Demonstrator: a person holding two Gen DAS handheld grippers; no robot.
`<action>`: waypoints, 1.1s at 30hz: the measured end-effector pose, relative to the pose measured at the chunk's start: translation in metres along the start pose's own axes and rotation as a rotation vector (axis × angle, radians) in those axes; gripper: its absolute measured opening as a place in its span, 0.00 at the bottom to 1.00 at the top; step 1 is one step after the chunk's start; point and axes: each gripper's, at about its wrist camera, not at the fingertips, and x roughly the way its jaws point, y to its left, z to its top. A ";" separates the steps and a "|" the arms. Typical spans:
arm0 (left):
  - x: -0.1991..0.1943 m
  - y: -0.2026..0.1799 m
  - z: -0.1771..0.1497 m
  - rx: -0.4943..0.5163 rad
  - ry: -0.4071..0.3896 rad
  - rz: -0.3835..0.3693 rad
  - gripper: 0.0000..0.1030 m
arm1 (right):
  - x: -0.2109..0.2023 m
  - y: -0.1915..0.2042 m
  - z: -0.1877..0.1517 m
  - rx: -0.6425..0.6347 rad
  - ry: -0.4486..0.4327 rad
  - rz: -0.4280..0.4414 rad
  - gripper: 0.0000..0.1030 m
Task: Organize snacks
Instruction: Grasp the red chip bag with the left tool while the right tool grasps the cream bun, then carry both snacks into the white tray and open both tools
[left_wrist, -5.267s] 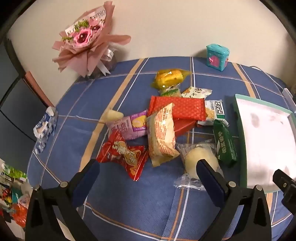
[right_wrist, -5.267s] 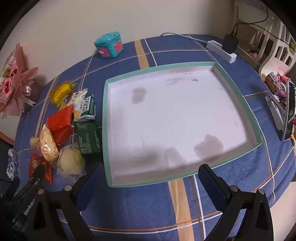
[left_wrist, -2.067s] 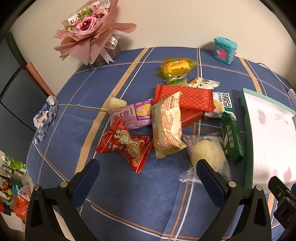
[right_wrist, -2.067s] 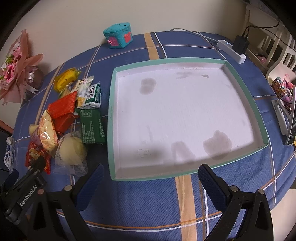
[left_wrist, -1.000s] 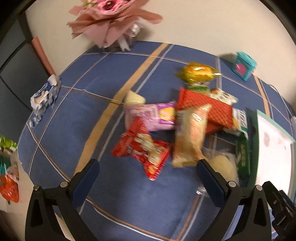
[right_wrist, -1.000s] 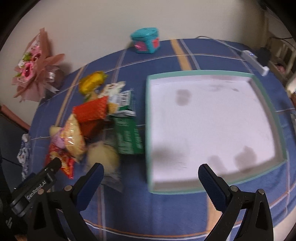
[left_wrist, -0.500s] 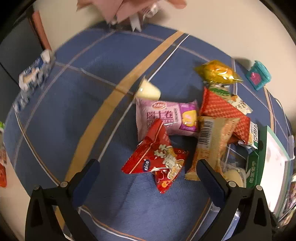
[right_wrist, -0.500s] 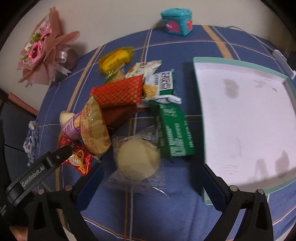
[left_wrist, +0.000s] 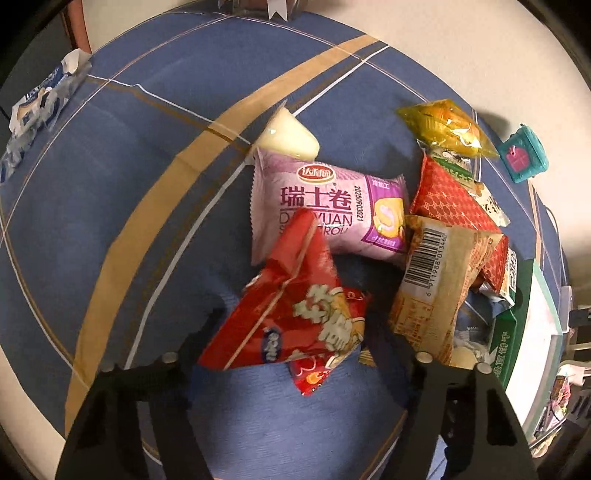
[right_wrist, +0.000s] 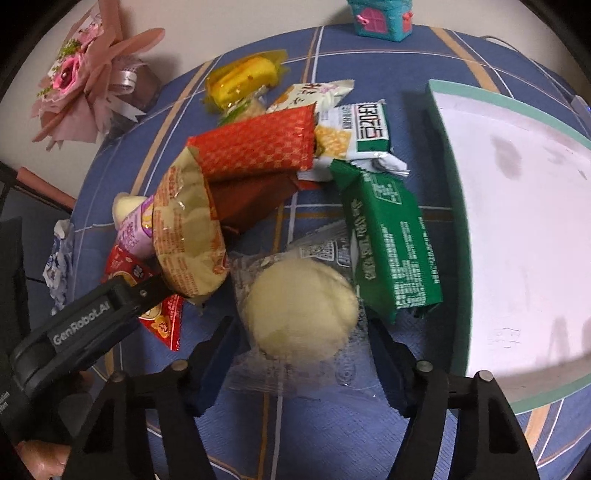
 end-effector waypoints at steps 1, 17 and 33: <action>-0.001 0.000 0.000 -0.001 -0.006 -0.003 0.62 | -0.001 0.001 -0.001 -0.003 -0.003 -0.001 0.66; -0.066 0.004 -0.008 -0.038 -0.117 -0.080 0.53 | -0.045 0.008 -0.002 0.006 -0.043 0.043 0.56; -0.118 -0.105 -0.019 0.094 -0.181 -0.198 0.54 | -0.116 -0.074 0.014 0.188 -0.243 -0.130 0.56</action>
